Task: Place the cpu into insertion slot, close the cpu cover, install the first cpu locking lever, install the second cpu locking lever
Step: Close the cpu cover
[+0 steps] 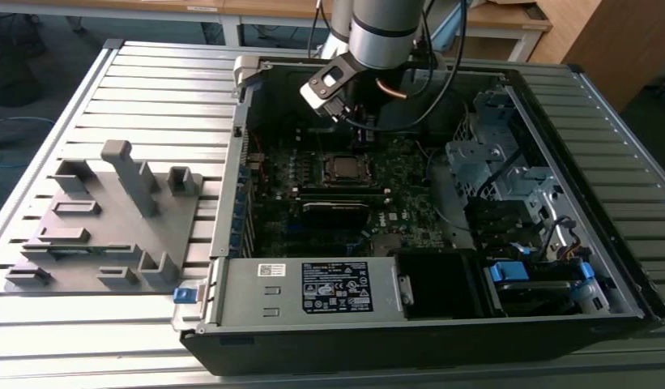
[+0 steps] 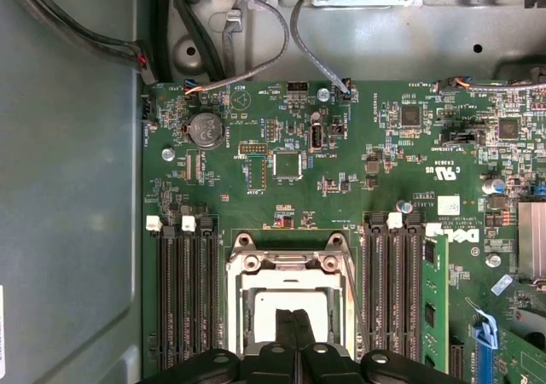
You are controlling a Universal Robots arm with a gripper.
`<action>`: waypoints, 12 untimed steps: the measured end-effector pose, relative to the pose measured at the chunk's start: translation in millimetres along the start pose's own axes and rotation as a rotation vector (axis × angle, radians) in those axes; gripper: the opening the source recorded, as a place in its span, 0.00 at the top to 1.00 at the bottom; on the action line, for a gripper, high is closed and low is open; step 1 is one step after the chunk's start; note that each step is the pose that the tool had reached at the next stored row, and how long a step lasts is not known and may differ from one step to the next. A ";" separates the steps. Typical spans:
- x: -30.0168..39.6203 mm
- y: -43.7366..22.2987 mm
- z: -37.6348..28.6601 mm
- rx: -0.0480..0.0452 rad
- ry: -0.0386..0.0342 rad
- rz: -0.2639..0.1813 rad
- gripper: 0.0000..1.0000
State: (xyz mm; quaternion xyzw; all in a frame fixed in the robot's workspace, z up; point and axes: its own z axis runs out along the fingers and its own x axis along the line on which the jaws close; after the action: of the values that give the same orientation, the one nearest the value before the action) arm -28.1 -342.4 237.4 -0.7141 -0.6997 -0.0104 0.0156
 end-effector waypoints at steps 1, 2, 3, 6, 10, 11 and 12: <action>0.0 -0.2 0.1 0.0000 0.0000 0.000 0.90; 0.0 -0.2 0.3 -0.0001 0.0002 0.000 0.90; -0.2 -0.2 0.5 -0.0001 0.0003 0.000 0.90; -1.5 -0.2 1.0 0.0000 0.0001 0.000 0.90; -2.1 -2.6 2.0 0.0000 0.0000 0.000 0.90; -2.2 -4.2 2.3 0.0000 -0.0001 0.000 0.90; -2.3 -5.6 2.5 0.0001 -0.0002 0.000 0.90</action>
State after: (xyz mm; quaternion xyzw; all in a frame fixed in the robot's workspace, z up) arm -33.8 -344.5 234.9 -0.7141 -0.6998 -0.0103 0.0156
